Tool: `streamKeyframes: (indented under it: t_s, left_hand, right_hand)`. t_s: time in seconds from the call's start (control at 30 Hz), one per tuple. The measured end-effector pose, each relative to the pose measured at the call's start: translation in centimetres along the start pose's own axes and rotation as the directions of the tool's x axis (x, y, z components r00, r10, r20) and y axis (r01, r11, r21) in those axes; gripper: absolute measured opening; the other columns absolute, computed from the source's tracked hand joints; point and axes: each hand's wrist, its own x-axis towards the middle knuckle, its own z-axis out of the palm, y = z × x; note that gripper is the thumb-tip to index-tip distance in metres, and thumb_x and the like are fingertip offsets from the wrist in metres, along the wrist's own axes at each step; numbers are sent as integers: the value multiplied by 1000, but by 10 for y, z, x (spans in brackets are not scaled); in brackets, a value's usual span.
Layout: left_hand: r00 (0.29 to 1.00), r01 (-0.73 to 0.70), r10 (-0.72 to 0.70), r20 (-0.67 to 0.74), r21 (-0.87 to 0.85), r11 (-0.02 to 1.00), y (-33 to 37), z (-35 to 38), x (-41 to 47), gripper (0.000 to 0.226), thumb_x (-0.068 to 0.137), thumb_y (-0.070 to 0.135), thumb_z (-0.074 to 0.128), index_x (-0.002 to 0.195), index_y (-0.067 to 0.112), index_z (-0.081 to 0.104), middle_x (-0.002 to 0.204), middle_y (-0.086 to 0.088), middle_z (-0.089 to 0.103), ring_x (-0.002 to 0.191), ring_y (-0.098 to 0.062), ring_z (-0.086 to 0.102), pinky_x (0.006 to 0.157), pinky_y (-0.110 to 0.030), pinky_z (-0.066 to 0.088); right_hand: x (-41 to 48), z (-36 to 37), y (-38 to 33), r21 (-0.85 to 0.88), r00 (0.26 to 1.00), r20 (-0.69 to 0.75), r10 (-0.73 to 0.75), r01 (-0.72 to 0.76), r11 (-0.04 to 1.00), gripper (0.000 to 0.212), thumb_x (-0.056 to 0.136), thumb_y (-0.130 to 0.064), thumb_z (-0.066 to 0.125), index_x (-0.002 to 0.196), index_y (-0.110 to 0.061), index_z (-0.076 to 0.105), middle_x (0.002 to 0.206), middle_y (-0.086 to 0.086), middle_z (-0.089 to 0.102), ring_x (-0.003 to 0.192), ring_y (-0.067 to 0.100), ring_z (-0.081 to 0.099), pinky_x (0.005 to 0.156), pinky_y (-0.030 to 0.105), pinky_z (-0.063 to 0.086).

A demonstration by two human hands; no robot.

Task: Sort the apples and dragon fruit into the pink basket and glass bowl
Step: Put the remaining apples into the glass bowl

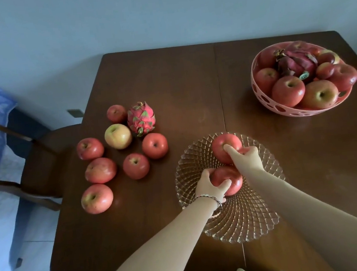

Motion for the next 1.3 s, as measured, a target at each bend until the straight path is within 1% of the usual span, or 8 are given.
streamKeyframes:
  t_s: [0.23, 0.33, 0.43, 0.57, 0.8, 0.97, 1.17, 1.3]
  left_hand:
    - [997, -70, 70, 17, 38, 997, -1, 3, 2, 55, 85, 20, 64, 134, 19, 40, 135, -9, 44, 95, -18, 51, 65, -25, 54]
    - [997, -75, 75, 0, 29, 997, -2, 4, 1, 53, 86, 19, 61, 134, 19, 40, 131, -10, 48, 88, -19, 60, 66, -29, 57]
    - [999, -28, 25, -29, -93, 995, -6, 3, -1, 47, 87, 13, 59, 131, 17, 43, 126, -11, 49, 106, -31, 59, 80, -39, 58]
    - [997, -6, -8, -73, -196, 981, -9, 2, -2, 43, 87, 10, 59, 128, 14, 46, 113, -5, 47, 100, -27, 55, 79, -37, 58]
    - [996, -56, 47, -70, -129, 990, -10, 7, -5, 45, 84, 11, 62, 126, 14, 44, 122, -11, 51, 107, -27, 57, 85, -40, 57]
    - [1000, -16, 16, -1, -232, 973, -7, 6, -9, 46, 86, 10, 62, 127, 16, 42, 118, -7, 44, 107, -25, 52, 87, -38, 55]
    - [995, 88, -80, 66, -122, 989, -8, 4, -4, 57, 81, 28, 64, 131, 29, 35, 136, -11, 42, 112, -35, 57, 85, -43, 55]
    - [996, -30, 51, -71, 268, 963, -5, -8, -6, 66, 79, 47, 61, 135, 24, 34, 132, -6, 38, 112, -28, 54, 97, -36, 43]
  right_hand:
    - [-6, -1, 2, -167, 975, 36, -221, 224, 960, 75, 74, -43, 72, 134, -16, 38, 126, 9, 48, 106, 23, 51, 89, 34, 42]
    - [-5, 2, 3, -208, 946, 52, -320, 324, 923, 67, 77, -36, 70, 136, -20, 42, 127, 7, 50, 114, 25, 51, 90, 33, 41]
    - [-5, 5, 7, -82, 969, -14, -245, 243, 966, 52, 84, -32, 62, 131, -14, 47, 120, 7, 58, 110, 25, 55, 83, 29, 40]
    - [-7, 15, 14, 78, 988, -102, -114, 123, 989, 55, 86, -38, 57, 132, -12, 43, 122, 11, 56, 102, 24, 54, 85, 33, 42]
    - [-6, 12, 19, 63, 995, 11, -94, 94, 994, 61, 89, -46, 50, 139, -17, 34, 131, 11, 52, 118, 31, 50, 100, 42, 41]
    - [-3, 0, 16, 115, 990, 115, -83, 70, 991, 59, 89, -43, 54, 138, -15, 37, 128, 11, 52, 103, 20, 49, 88, 32, 39]
    - [-2, -4, 16, 161, 989, 139, -45, 23, 987, 70, 82, -46, 63, 137, -12, 36, 126, 12, 51, 105, 22, 51, 91, 33, 42]
    - [-3, -4, 14, 110, 989, 131, -70, 56, 992, 72, 82, -46, 63, 138, -12, 34, 131, 12, 49, 107, 23, 50, 91, 33, 38]
